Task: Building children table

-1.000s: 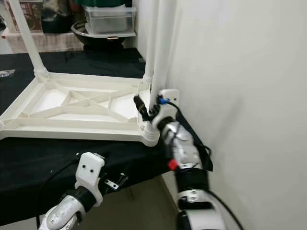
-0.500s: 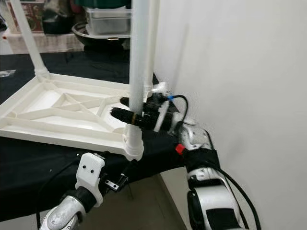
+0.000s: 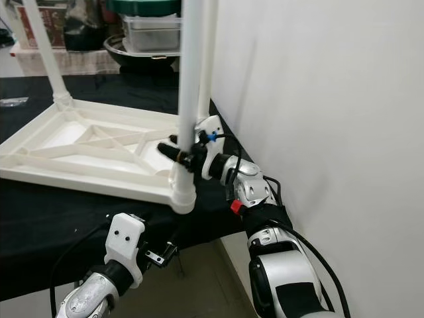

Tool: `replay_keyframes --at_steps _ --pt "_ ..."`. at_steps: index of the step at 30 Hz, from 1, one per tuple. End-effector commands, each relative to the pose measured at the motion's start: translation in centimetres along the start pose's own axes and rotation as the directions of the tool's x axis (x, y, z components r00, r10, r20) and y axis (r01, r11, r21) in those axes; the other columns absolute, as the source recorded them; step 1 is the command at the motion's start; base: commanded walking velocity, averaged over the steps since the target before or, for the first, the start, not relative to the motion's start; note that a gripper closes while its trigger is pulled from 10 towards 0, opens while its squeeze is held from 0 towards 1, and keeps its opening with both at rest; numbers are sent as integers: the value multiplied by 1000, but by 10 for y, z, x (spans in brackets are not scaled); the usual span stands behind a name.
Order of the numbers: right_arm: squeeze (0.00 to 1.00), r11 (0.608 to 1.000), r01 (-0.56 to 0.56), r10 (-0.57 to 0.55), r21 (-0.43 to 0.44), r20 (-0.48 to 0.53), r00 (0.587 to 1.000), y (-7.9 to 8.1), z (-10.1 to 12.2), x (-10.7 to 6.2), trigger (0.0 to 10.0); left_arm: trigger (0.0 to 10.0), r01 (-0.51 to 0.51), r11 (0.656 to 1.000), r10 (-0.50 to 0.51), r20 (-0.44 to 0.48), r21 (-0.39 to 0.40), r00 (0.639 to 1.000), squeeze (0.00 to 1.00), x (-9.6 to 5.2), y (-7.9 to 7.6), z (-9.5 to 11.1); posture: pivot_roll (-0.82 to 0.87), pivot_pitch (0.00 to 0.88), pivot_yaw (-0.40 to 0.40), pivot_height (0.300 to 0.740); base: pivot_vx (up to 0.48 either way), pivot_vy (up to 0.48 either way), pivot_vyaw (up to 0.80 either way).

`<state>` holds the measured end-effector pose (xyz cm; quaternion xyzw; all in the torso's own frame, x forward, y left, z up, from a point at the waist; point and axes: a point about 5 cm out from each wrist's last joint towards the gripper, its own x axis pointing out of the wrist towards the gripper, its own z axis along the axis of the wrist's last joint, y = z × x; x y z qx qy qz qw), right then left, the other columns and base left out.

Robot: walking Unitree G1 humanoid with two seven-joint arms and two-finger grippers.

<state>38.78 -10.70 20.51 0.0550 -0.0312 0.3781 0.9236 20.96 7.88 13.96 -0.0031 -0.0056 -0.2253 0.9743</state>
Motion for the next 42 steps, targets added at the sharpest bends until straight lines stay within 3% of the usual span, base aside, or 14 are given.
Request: replay_keyframes --at_steps 1,8,10,14,16,17,18,19,25,26,30,32,36,42 --pt "0 991 126 -130 46 78 988 -10 7 -5 0 10000 3 1000 -3 -4 4 1000 0 0 -1 -2 96 48 -87 740 0 0 0" --pt "0 921 386 -388 52 43 921 -20 1 -8 0 10000 5 1000 -5 -4 6 1000 0 1 -1 -2 93 47 -81 740 0 0 0" --pt "0 598 799 -800 66 -20 600 -34 -12 -31 0 10000 7 1000 -6 -5 8 1000 0 2 0 -2 94 48 -84 740 0 0 0" --pt "0 413 908 -909 67 -23 415 -30 -13 -40 0 10000 6 1000 -6 -6 10 1000 0 2 0 -2 96 49 -85 740 0 0 0" --pt "0 413 908 -909 67 -23 415 -30 -13 -40 0 10000 6 1000 -6 -6 10 1000 0 2 0 -2 96 49 -85 740 0 0 0" --pt "0 480 875 -877 67 19 479 -21 -7 -27 10000 10000 5 1000 -5 -6 9 1000 0 2 1 -2 90 49 -82 740 0 0 0" --pt "0 480 875 -877 67 19 479 -21 -7 -27 10000 10000 5 1000 -5 -6 9 1000 0 2 1 -2 90 49 -82 740 0 0 0" --pt "1000 566 819 -824 96 58 563 -15 -3 -18 10000 10000 6 1000 -6 -7 9 1000 0 2 1 -3 88 47 -83 740 0 0 0" --pt "1000 741 659 -671 126 171 722 -8 6 -8 10000 10000 7 1000 -7 -7 7 1000 0 2 0 -3 91 49 -87 740 0 0 0" --pt "0 759 642 -650 109 194 735 -8 9 -9 10000 10000 6 1000 -6 -7 6 1000 0 2 0 -3 91 49 -88 740 0 0 0" --pt "0 871 456 -485 183 177 856 -5 6 -8 10000 10000 6 1000 -6 -6 6 1000 0 3 0 -3 87 49 -84 740 0 0 0" --pt "0 973 111 -146 201 171 974 4 2 -15 10000 10000 6 1000 -6 -6 4 1000 0 3 0 -4 87 48 -87 740 0 0 0" --pt "0 950 -287 274 126 113 955 13 -2 -34 10000 10000 5 1000 -5 -5 3 1000 0 3 0 -3 94 48 -89 740 0 0 0" --pt "0 836 -533 527 135 75 846 22 3 -31 10000 10000 3 1000 -3 -2 4 1000 0 3 0 -3 105 44 -93 740 0 0 0"
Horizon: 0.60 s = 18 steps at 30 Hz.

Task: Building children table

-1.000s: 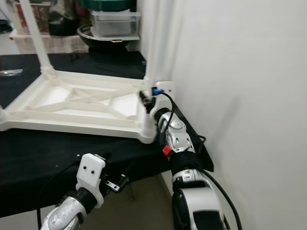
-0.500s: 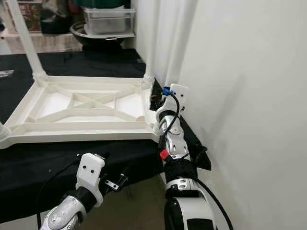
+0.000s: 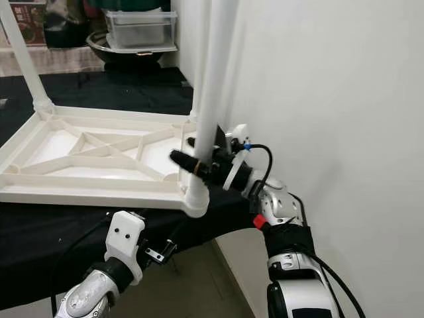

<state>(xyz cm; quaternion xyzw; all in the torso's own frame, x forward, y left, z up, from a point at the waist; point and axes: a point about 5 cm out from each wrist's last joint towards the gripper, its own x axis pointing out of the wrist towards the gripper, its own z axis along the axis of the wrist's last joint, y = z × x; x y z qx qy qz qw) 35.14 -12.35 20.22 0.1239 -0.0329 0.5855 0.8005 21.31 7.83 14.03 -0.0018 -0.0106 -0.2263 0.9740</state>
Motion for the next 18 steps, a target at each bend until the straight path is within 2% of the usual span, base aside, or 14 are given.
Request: replay_keyframes --at_steps 1,4,5,9,12,13,15,16,17,18 --pt "0 994 -107 107 0 -32 994 5 1 14 10000 10000 1 1000 -1 -10 0 1000 0 -1 -1 -3 105 43 -94 740 0 0 0" --pt "0 994 -111 111 -12 -53 992 5 -2 21 10000 10000 1 1000 -1 -9 0 1000 0 -1 -1 -3 105 43 -94 740 0 0 0" --pt "0 998 -59 57 -30 -65 996 1 -4 28 0 10000 1 1000 -1 -9 1 1000 0 -1 -2 -3 111 42 -95 740 0 0 0" --pt "0 998 24 -27 -62 -55 998 -4 -4 36 0 10000 0 1000 0 -8 1 1000 0 -2 -3 -3 112 36 -98 740 0 0 0" --pt "0 995 48 -50 -89 -22 999 -5 -1 35 0 10000 0 1000 0 -8 0 1000 0 -2 -3 -3 112 36 -98 740 0 0 0" --pt "0 989 99 -101 -108 -12 995 -8 1 34 0 10000 0 1000 0 -9 0 1000 0 -2 -3 -3 107 31 -96 740 0 0 0" --pt "0 989 99 -101 -108 -12 995 -8 1 34 0 10000 0 1000 0 -9 0 1000 0 -2 -3 -3 107 31 -96 740 0 0 0" --pt "0 982 153 -154 -114 1 988 -12 2 32 0 10000 1 1000 -1 -9 0 1000 0 -2 -2 -3 103 31 -93 740 0 0 0" --pt "0 948 288 -287 -135 25 958 -19 4 29 0 10000 4 1000 -4 -9 0 1000 0 -2 -3 -3 100 27 -93 740 0 0 0" --pt "0 948 288 -287 -135 25 958 -19 4 29 0 10000 4 1000 -4 -9 0 1000 0 -2 -3 -3 100 27 -93 740 0 0 0"
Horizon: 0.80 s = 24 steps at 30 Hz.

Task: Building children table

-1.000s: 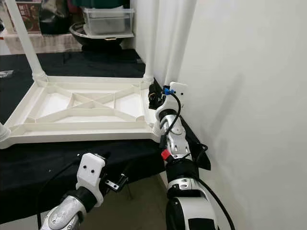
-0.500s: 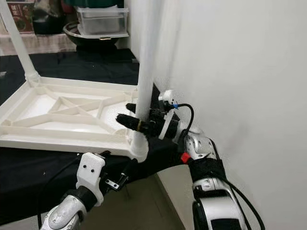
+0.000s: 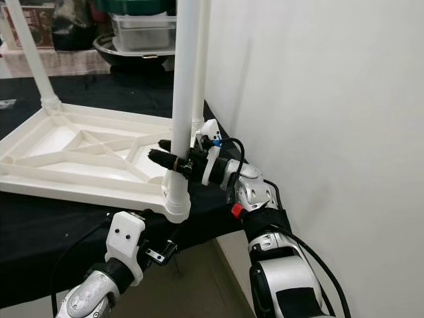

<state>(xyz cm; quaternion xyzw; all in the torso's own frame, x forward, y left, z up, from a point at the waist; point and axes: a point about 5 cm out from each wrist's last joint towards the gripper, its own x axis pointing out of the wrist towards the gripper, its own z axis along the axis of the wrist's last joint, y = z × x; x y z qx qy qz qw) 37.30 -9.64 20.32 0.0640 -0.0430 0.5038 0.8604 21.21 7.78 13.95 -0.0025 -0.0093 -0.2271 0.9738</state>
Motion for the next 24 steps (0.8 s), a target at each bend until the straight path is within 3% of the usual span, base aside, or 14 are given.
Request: replay_keyframes --at_steps 1,5,6,7,8,9,10,11,14,16,17,18,19,24 --pt "0 964 266 -266 -6 30 964 -18 6 -5 0 10000 6 1000 -6 -8 2 1000 0 -1 -2 -3 95 26 -87 740 0 0 0" --pt "0 904 426 -426 -12 21 904 -27 4 -9 0 10000 9 1000 -9 -10 1 1000 0 -1 -2 -4 95 26 -87 740 0 0 0" --pt "0 758 653 -653 -7 -13 758 -41 0 -20 0 10000 10 1000 -10 -10 2 1000 0 -1 -2 -4 90 26 -84 740 0 0 0" --pt "0 543 840 -839 1 -29 543 -50 -4 -36 0 10000 13 1000 -13 -10 4 1000 0 0 -2 -4 88 29 -84 740 0 0 0" --pt "0 543 840 -839 1 -29 543 -50 -4 -36 0 10000 13 1000 -13 -10 4 1000 0 0 -2 -4 88 29 -84 740 0 0 0" --pt "0 355 935 -934 2 -42 355 -54 -8 -50 0 10000 15 1000 -15 -10 5 1000 0 0 -2 -4 92 29 -86 740 0 0 0" --pt "0 355 935 -934 2 -42 355 -54 -8 -50 0 10000 15 1000 -15 -10 5 1000 0 0 -2 -4 92 29 -86 740 0 0 0" --pt "0 225 974 -973 10 -49 225 -54 -11 -58 0 10000 16 1000 -16 -11 5 1000 0 0 -2 -4 92 29 -86 740 0 0 0" --pt "0 140 989 -990 45 -26 142 -46 -10 -57 0 10000 14 1000 -14 -10 7 1000 0 1 -2 -4 93 33 -88 740 0 0 0" --pt "0 160 984 -987 73 -7 161 -42 -8 -50 0 10000 13 1000 -13 -10 7 1000 0 0 -2 -4 93 35 -86 740 0 0 0" --pt "0 223 972 -975 77 30 222 -37 -4 -41 10000 10000 12 1000 -12 -10 7 1000 0 0 -2 -4 89 34 -87 740 0 0 0" --pt "0 272 959 -962 75 55 268 -35 -2 -35 10000 10000 12 1000 -12 -10 6 1000 0 1 -2 -3 89 35 -87 740 0 0 0" --pt "957 353 933 -933 67 97 346 -32 2 -27 10000 10000 12 1000 -12 -10 5 1000 0 1 -2 -4 89 37 -88 740 0 0 0" --pt "1000 490 867 -867 88 157 473 -27 5 -16 10000 10000 12 1000 -12 -11 4 1000 0 1 -2 -4 87 37 -88 740 0 0 0"
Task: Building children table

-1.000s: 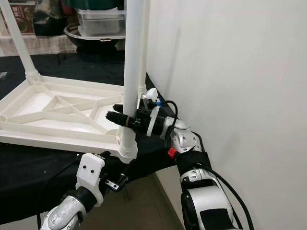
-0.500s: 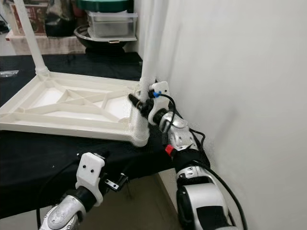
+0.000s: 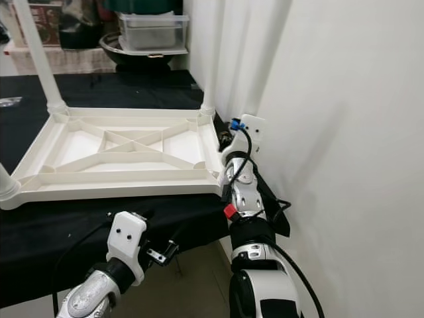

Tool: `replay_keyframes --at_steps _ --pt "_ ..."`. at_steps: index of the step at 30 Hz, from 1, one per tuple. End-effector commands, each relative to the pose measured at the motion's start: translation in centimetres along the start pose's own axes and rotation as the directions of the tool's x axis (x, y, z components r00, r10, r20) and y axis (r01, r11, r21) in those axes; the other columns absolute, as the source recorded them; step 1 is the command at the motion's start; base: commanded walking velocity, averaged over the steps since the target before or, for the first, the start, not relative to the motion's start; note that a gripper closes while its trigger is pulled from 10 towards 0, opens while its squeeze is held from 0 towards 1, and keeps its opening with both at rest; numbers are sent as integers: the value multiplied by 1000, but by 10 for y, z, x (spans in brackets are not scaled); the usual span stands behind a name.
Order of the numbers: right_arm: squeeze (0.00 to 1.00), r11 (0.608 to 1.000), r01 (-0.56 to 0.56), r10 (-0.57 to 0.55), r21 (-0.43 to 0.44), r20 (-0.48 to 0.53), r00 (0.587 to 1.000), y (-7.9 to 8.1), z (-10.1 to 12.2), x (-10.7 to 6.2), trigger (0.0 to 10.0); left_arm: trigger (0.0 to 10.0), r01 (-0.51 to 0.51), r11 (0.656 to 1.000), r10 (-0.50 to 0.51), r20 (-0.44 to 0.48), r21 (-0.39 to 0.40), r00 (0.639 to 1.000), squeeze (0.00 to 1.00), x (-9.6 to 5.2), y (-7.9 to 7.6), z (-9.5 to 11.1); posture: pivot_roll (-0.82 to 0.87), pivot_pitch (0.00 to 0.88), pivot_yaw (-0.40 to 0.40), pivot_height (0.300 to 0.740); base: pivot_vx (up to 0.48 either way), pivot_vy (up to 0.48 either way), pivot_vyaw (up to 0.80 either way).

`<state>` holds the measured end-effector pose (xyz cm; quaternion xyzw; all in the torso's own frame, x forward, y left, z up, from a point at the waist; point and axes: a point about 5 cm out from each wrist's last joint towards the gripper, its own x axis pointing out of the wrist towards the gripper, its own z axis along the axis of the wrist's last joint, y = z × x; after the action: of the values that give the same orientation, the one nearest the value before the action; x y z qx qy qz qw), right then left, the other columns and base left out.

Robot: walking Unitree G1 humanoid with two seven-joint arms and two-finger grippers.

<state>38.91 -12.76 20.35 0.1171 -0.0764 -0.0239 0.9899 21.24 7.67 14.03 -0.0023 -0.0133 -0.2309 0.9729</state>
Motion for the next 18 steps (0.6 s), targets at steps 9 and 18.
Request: replay_keyframes --at_steps 9,18 --pt "0 630 -749 768 202 -19 641 9 5 -18 10000 10000 2 1000 -2 -15 0 1000 0 1 -1 -4 90 38 -89 740 0 0 0" --pt "0 250 -934 966 256 -8 257 5 14 -36 10000 10000 -1 1000 1 -13 1 1000 0 2 -1 -3 97 41 -91 740 0 0 0"
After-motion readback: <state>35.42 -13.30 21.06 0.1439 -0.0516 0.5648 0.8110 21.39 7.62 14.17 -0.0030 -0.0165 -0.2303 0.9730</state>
